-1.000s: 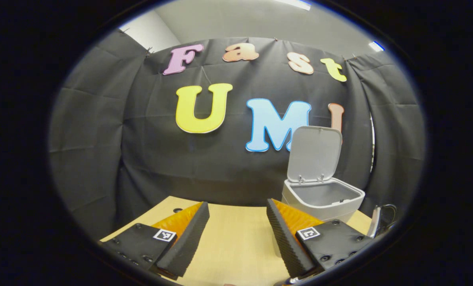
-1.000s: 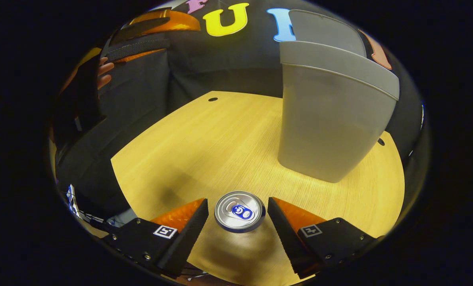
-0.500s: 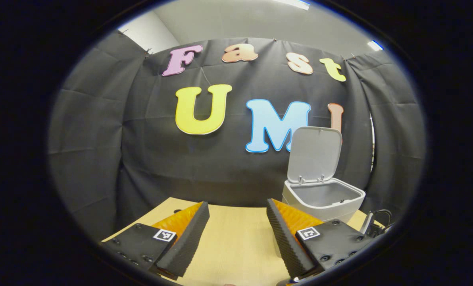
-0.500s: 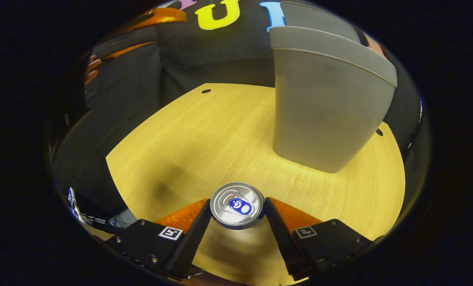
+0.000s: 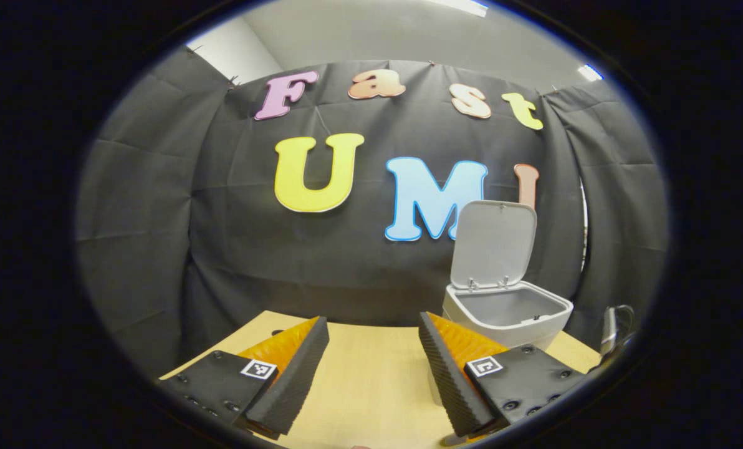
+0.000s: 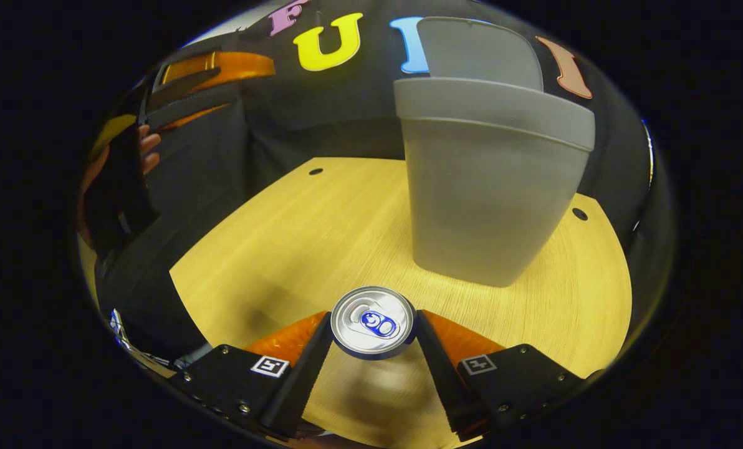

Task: Press the lid of the desktop garbage bin to open it, pick up the crumpled paper on the desktop and throw it into the bin, then pick up the pop can on the desktop and drop it into the bin, and finally close the garbage bin lid.

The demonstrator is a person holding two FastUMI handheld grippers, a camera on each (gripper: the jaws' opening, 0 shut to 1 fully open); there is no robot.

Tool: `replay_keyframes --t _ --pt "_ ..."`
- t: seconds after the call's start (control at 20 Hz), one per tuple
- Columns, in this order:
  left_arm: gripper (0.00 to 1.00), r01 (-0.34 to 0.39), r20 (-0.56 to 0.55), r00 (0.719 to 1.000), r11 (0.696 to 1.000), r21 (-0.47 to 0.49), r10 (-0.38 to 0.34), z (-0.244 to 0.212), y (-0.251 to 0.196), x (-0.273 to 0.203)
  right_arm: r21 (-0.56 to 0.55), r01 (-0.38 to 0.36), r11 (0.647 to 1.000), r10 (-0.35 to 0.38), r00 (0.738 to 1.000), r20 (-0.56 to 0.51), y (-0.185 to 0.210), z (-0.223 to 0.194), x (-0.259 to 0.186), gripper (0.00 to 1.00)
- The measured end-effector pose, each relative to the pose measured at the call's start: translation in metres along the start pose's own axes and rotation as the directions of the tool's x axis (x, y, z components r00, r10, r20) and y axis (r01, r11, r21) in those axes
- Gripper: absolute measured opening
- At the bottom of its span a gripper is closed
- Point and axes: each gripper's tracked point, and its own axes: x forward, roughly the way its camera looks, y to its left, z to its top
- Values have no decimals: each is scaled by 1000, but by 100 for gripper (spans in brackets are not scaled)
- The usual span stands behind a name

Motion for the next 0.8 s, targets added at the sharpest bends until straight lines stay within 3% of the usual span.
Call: replay_keyframes --t 0.15,0.25,0.45,0.65,0.8 --pt "95 1 2 1000 1000 -4 -1 1 1 1 31 -22 999 18 989 145 2 46 -28 85" --pt "95 -1 1 1000 1000 -6 1 0 1 2 39 -30 999 19 966 258 -1 85 -47 85" --pt "95 4 7 1000 1000 -8 -4 3 -1 3 -2 -51 999 46 882 468 1 157 -84 84" --pt "95 4 14 1000 1000 -5 -4 5 -3 4 -27 3 1000 14 797 603 -4 197 -112 84" --pt "95 0 23 1000 1000 5 0 9 -2 3 -2 52 999 -38 763 646 -16 211 -114 84"
